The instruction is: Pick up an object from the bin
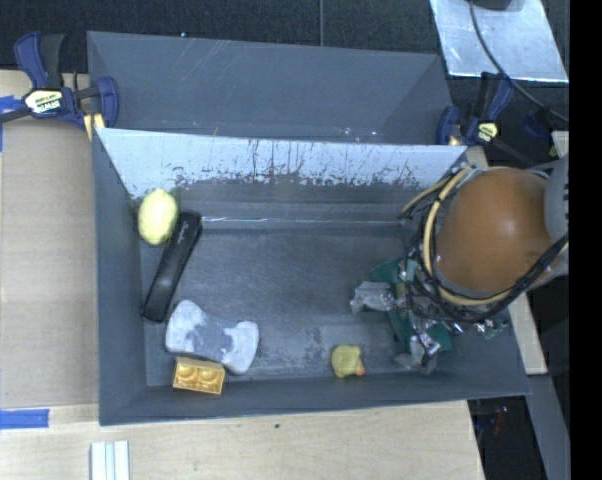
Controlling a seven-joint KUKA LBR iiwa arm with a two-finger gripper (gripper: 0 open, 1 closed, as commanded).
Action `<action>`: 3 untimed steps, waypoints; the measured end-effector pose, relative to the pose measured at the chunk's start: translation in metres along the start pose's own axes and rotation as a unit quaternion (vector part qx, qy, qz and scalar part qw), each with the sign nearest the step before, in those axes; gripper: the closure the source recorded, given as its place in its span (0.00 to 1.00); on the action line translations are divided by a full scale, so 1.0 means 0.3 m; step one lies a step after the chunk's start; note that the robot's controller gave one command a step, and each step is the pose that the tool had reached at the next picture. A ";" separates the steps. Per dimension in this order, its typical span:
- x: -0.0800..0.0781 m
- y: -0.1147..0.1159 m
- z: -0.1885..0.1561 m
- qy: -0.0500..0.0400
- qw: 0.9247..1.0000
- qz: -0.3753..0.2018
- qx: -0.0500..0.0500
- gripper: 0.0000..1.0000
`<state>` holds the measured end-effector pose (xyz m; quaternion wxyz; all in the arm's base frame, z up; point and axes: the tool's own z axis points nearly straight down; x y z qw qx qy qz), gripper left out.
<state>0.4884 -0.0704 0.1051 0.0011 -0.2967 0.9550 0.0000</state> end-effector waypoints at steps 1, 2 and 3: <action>-0.131 0.201 0.117 -0.003 0.998 -0.069 0.004 0.00; -0.433 0.576 0.113 -0.003 0.996 0.088 0.003 1.00; -0.432 0.576 0.113 -0.003 0.996 0.088 0.004 1.00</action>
Offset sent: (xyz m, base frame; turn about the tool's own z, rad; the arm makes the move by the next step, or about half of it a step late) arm 0.0077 0.2154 -0.0351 0.1770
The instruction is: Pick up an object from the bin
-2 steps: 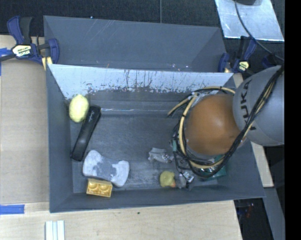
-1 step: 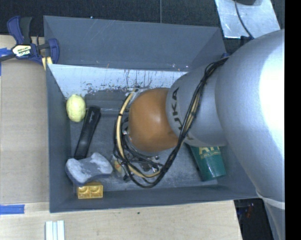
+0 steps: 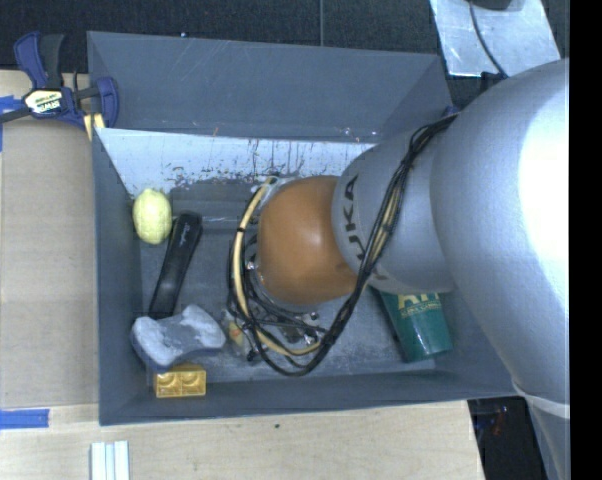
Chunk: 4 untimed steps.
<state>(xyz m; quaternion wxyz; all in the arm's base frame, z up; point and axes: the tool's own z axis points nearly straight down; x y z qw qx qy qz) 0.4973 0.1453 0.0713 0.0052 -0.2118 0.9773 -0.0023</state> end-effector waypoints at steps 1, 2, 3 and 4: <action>0.009 0.001 -0.118 0.005 1.000 0.000 -0.001 1.00; -0.001 -0.002 -0.229 0.000 1.000 0.000 0.000 1.00; -0.003 -0.002 -0.298 -0.001 1.000 0.000 0.000 1.00; -0.005 -0.003 -0.346 -0.002 1.000 0.000 0.000 1.00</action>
Offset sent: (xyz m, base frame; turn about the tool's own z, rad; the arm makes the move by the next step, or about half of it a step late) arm -0.0033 -0.0009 0.0180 -0.0002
